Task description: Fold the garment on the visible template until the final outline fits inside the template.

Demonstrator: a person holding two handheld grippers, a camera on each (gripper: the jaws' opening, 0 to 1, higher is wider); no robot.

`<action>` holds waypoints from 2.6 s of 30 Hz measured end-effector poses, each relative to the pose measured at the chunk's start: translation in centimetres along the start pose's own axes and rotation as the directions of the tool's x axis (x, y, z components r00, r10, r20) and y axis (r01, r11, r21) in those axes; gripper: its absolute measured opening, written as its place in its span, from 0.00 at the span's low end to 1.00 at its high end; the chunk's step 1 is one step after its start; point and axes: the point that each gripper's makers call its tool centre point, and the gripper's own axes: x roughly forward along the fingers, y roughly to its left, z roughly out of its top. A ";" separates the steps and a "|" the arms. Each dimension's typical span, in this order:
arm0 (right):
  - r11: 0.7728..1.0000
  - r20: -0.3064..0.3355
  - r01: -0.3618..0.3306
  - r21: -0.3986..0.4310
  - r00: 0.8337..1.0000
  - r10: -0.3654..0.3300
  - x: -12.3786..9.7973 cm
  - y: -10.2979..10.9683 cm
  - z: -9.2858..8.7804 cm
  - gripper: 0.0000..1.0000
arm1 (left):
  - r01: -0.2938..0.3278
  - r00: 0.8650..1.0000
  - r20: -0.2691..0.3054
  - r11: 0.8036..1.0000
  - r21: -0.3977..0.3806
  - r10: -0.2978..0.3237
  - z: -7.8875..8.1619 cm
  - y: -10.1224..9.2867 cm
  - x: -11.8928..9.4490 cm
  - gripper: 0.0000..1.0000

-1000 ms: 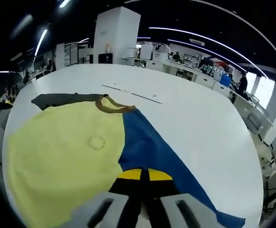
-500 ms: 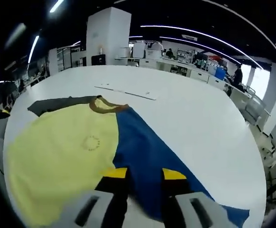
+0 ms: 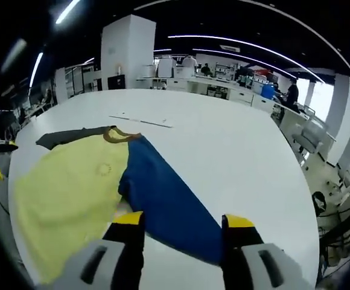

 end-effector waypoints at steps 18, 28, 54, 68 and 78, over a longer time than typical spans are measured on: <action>0.994 -0.197 -0.004 -0.114 0.980 -0.019 -1.0 -4.5 -6.0 0.27 | 0.002 1.000 -0.013 1.000 0.018 -0.002 -0.1 -0.1 -0.3 0.94; 0.994 -0.209 0.007 -0.114 0.977 -0.031 -0.7 -6.1 -6.7 0.07 | -0.006 1.000 0.001 1.000 0.015 0.006 0.4 -0.1 -0.2 0.91; 0.996 -0.106 0.075 0.046 0.992 -0.070 -1.6 -8.2 -1.4 0.00 | 0.006 1.000 -0.009 1.000 0.017 -0.005 0.0 -0.7 0.0 0.90; 0.985 -0.152 0.161 0.056 0.977 -0.151 2.3 -10.7 -2.9 0.00 | -0.012 1.000 -0.029 1.000 0.013 0.012 -0.3 -0.3 0.3 0.90; 0.982 -0.168 0.167 0.086 0.974 -0.151 2.8 -10.6 -3.6 0.00 | -0.037 0.999 -0.018 0.999 -0.002 0.037 -0.1 0.0 0.0 0.90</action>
